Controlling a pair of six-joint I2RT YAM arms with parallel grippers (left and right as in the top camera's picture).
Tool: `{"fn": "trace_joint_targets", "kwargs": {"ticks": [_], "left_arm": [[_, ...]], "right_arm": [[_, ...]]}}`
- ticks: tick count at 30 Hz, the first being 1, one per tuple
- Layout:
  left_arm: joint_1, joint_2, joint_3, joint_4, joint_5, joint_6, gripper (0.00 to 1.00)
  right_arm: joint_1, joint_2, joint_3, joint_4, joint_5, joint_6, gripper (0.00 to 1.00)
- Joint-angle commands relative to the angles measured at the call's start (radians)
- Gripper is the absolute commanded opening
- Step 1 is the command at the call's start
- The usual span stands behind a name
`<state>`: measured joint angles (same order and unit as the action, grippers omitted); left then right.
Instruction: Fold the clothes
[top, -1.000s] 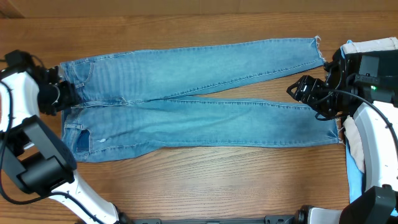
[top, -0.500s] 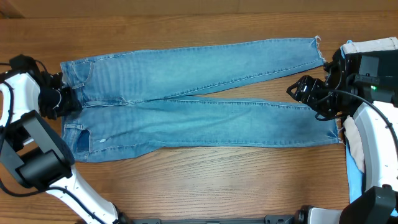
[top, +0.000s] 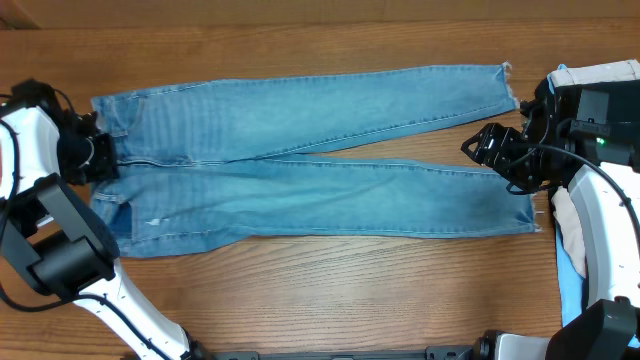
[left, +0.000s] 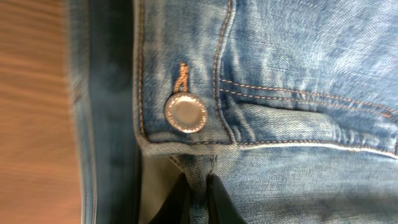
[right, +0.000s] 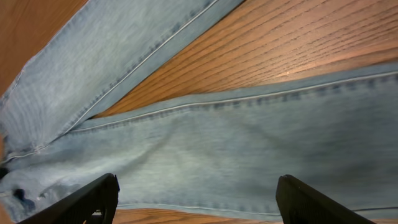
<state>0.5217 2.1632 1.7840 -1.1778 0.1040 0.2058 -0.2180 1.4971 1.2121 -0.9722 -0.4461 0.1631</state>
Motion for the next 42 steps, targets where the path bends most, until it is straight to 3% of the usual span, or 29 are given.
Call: {"fn": "trace_joint_targets", "kwargs": {"ticks": [1,10,14,17,23,25,27,29,32,33,36,42], "left_arm": [[0.042,-0.071,0.047,-0.009,-0.178,-0.11,0.04],[0.066,-0.044,0.016,-0.024,-0.405,-0.308,0.04],[0.066,-0.042,0.016,-0.05,-0.507,-0.389,0.04],[0.069,-0.042,0.016,-0.056,-0.546,-0.421,0.17],[0.082,-0.043,0.018,-0.08,-0.555,-0.439,0.48],[0.09,-0.045,0.033,-0.095,-0.539,-0.438,0.5],[0.095,-0.053,0.062,-0.109,-0.457,-0.38,0.4],[0.093,-0.076,0.09,-0.116,-0.348,-0.309,0.17],[0.074,-0.127,0.098,-0.124,-0.204,-0.224,0.04],[0.061,-0.15,0.098,-0.132,-0.143,-0.189,0.04],[-0.001,-0.186,0.097,-0.179,-0.024,-0.112,0.04],[-0.1,-0.185,0.046,-0.213,-0.01,-0.093,0.05]], "right_arm": [[0.0,-0.008,0.02,0.003,-0.012,-0.007,0.85],[0.0,-0.008,0.02,0.005,0.002,-0.006,0.84],[0.0,-0.004,0.019,-0.042,0.185,0.103,0.82],[-0.001,0.013,0.018,-0.089,0.311,0.178,0.82],[-0.002,0.063,0.018,-0.111,0.326,0.213,0.83],[-0.002,0.08,0.018,-0.108,0.326,0.216,0.83],[-0.002,0.087,0.018,-0.105,0.326,0.215,0.83],[-0.002,0.087,0.018,-0.104,0.326,0.191,0.78],[-0.002,0.087,0.016,-0.134,0.314,0.176,0.68],[-0.002,0.087,0.01,-0.142,0.282,0.157,0.6],[0.008,0.087,-0.053,-0.134,0.162,0.096,0.5],[0.007,0.089,-0.2,-0.028,0.179,0.221,0.37]]}}
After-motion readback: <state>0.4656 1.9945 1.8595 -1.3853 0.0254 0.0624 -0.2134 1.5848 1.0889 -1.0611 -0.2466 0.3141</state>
